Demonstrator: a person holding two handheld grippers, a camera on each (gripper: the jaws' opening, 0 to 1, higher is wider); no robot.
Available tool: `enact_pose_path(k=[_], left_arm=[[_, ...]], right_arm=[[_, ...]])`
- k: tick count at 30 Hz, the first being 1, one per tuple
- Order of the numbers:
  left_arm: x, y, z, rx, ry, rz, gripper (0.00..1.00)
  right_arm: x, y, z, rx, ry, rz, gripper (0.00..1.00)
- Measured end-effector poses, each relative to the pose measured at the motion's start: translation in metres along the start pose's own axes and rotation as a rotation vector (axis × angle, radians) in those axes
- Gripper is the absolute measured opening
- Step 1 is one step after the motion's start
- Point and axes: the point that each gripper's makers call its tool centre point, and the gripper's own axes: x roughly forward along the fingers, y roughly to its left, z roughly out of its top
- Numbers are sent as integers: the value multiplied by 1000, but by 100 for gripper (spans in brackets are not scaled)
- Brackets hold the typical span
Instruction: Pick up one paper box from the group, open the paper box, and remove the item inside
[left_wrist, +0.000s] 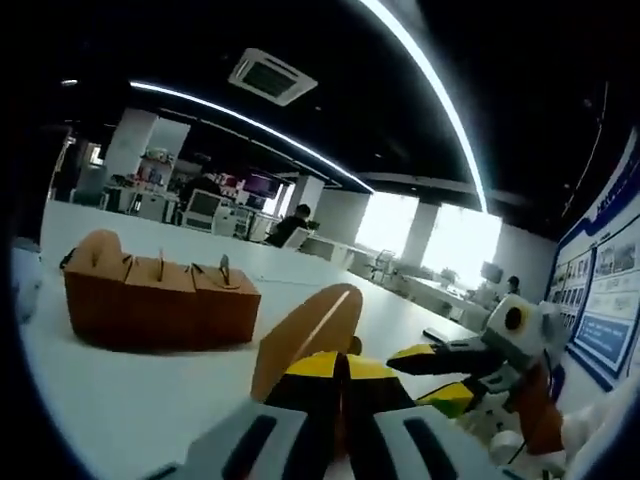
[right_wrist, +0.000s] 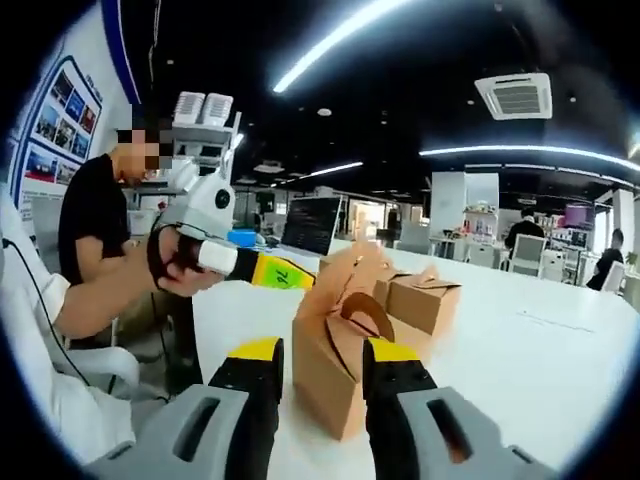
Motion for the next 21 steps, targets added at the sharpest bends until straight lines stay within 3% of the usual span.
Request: enact_pose_path(k=[8,14,21], left_arm=[[-7,6,0,-64,-25,0,3],[-13,9,1,-82,-39,10,3],[-17,15,-4,-95,-30,26,3]], right_arm=[[1,-4,-9,0,24,2,33],[3,0,-12,-50,41,13,33],[2,-1,-13,-43,45,10,33]])
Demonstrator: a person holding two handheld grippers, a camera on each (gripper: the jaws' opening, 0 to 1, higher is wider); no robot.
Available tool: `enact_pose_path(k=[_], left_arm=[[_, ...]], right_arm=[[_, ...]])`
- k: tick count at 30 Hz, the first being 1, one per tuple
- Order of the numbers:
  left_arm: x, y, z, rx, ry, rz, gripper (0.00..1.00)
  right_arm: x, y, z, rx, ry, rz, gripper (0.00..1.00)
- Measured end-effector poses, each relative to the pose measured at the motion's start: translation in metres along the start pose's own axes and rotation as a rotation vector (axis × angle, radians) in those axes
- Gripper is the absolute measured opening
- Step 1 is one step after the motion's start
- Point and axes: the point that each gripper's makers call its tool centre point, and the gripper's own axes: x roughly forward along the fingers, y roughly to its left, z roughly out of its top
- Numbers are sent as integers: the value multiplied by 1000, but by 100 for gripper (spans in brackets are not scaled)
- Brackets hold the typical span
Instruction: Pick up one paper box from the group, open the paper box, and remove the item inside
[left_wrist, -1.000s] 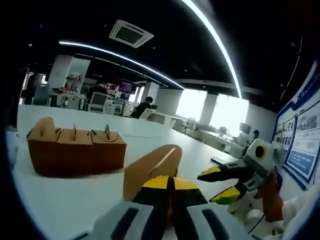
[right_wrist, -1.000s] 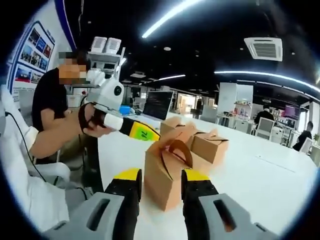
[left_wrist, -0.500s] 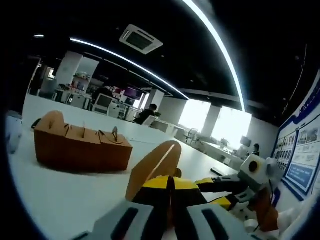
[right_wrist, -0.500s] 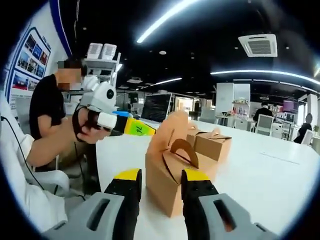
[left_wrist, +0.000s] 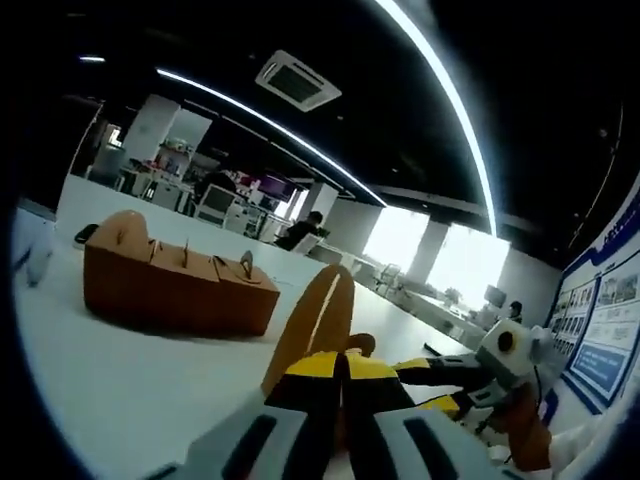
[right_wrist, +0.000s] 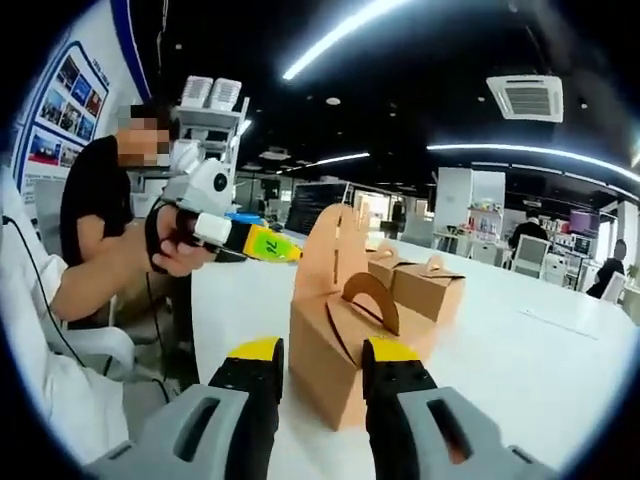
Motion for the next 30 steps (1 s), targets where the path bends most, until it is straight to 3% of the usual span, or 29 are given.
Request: enact_pose_path(k=[21,30], left_arm=[[-12,23,-13,-52,21,41,3],[-15,28,-26,-120,29,26,3]], right_arm=[[-1,2,-1,9,3,2,33],[-1,0,-1,14,3,0,33]])
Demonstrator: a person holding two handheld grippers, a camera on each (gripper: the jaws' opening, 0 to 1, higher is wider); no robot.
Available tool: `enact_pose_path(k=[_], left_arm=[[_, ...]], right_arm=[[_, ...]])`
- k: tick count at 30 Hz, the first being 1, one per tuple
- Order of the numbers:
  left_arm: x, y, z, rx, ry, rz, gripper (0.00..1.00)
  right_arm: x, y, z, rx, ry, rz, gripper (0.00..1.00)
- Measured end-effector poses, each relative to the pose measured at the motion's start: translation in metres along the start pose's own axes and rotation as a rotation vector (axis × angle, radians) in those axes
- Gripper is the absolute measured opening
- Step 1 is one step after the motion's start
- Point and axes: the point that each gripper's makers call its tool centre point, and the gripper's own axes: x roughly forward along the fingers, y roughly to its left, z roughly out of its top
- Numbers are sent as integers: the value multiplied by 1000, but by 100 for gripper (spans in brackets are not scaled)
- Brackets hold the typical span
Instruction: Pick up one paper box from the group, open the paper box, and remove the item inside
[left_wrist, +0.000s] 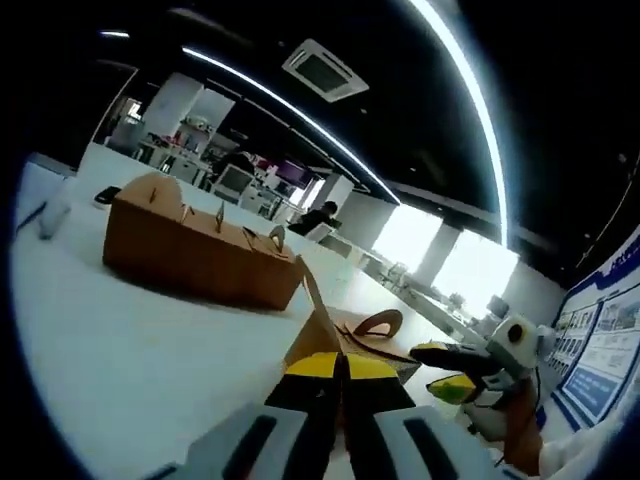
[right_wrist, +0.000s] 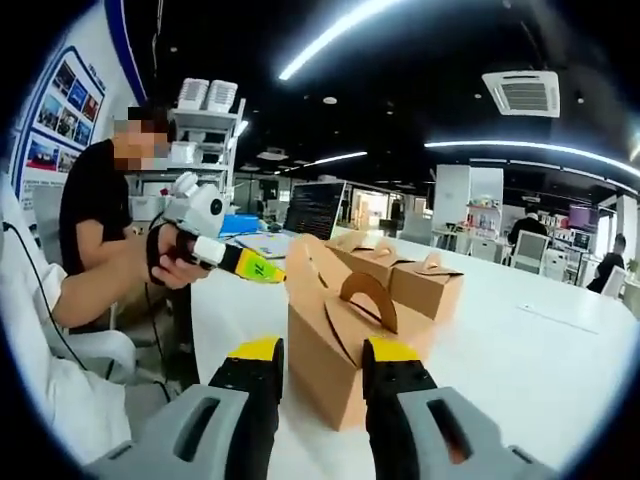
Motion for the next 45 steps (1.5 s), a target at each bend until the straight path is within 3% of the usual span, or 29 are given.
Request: enact_pose_path(k=[6,9,11,16,20,27,32,38,45], left_arm=[[-2,3,-5,-35,-17,-13,3],[-3,3,-5,-77,-39,-35,3],[-4,4,-3,-94,-52,-42,3],[-1,5,-4,-126,-68,-56,3],[-1,2,-2,-133,-70,-61,3],[-2,1,1,-126,-68,-65,3],[-1,1,2,-119,-60,-68,3],[-1,3,3,-119,-60,-69,3],[-1,4,2,-116,-49,-67,3]], right_arm=[[-1,1,1,-2,6,4,33],[-3,-5,5,-118,37,-48,33],[-5,-1,12,-126,29,-52,33],[-3,-7,31,-317,87,-145,31],[9,-6,49,-493,127,-191,24],[34,0,49,-681,248,-164,24],[41,1,38,-731,307,-147,24],[42,-3,23,-731,355,-133,24],[45,-10,20,-781,418,-151,21]])
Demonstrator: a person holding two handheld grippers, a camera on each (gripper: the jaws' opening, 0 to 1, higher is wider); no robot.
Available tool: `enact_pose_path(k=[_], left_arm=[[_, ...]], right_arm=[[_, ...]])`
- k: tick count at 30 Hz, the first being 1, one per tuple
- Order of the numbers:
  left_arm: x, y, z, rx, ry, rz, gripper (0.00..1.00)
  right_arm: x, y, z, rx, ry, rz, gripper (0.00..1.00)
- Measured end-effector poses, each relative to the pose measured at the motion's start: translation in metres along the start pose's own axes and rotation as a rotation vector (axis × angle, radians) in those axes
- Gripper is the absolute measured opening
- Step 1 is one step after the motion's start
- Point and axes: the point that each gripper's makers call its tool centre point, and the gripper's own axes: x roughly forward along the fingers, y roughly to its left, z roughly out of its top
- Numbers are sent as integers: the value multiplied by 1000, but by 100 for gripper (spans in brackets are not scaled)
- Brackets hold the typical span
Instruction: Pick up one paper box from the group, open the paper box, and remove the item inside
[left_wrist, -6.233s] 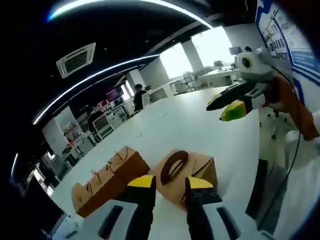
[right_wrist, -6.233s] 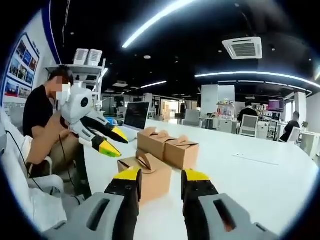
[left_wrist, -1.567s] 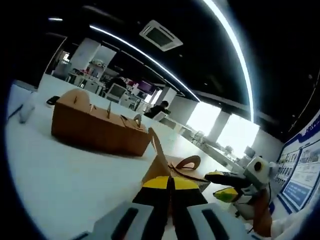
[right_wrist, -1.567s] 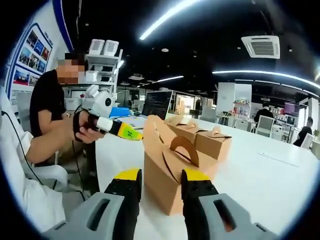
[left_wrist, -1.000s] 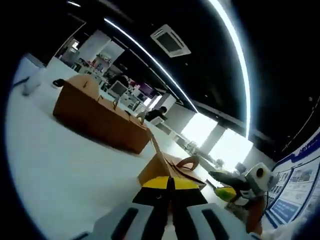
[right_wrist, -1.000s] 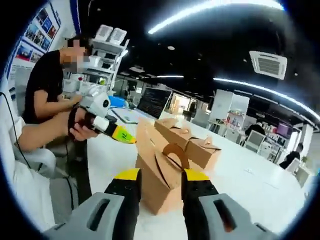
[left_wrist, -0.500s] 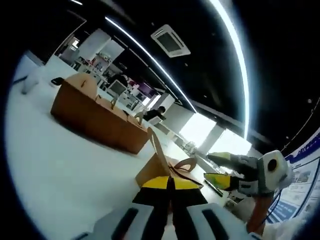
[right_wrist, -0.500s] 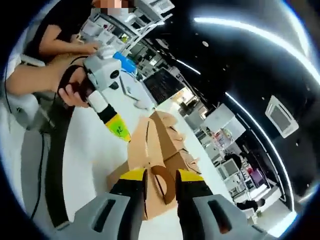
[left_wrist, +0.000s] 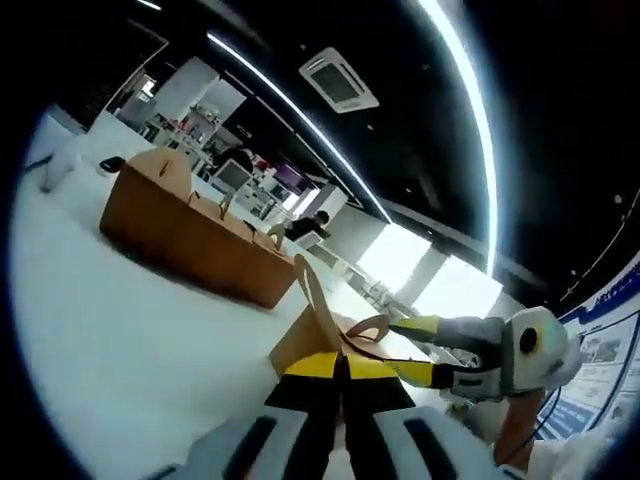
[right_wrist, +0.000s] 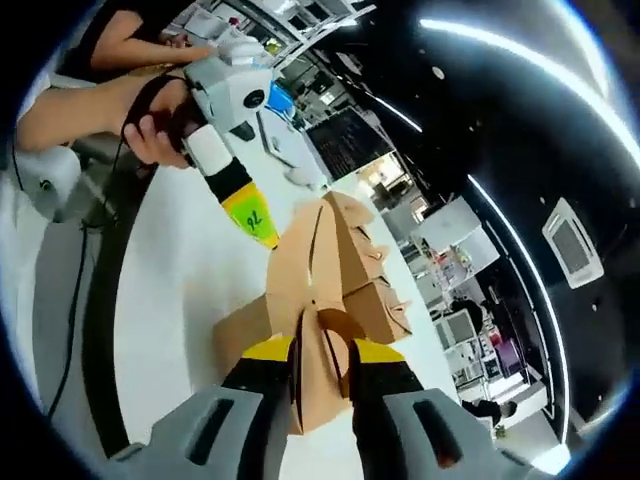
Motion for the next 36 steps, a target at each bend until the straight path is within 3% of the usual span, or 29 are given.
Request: enact_pose_path(k=[5,8,11,18,31,36], left_arm=[[1,2,-1,-7,1,3,3],[1,0,-3,-6,4,-1,3],[2,1,-2,-9,4,-1,3],[3,4,-2,-18,1,6,3],[2,6,0,-22,-8,16,3],[2,7,-1,-24,-9,20,3]], right_arm=[[4,-1,-2,23,29,29,16],[7,10,-4,33,50,64,3],[6,10,-5,11,60,49,3],[5,8,-3,71,37,49,2],[-16,-19,0,364,-91,-1,2],[-22,-27,-4,551,-170,22,3]])
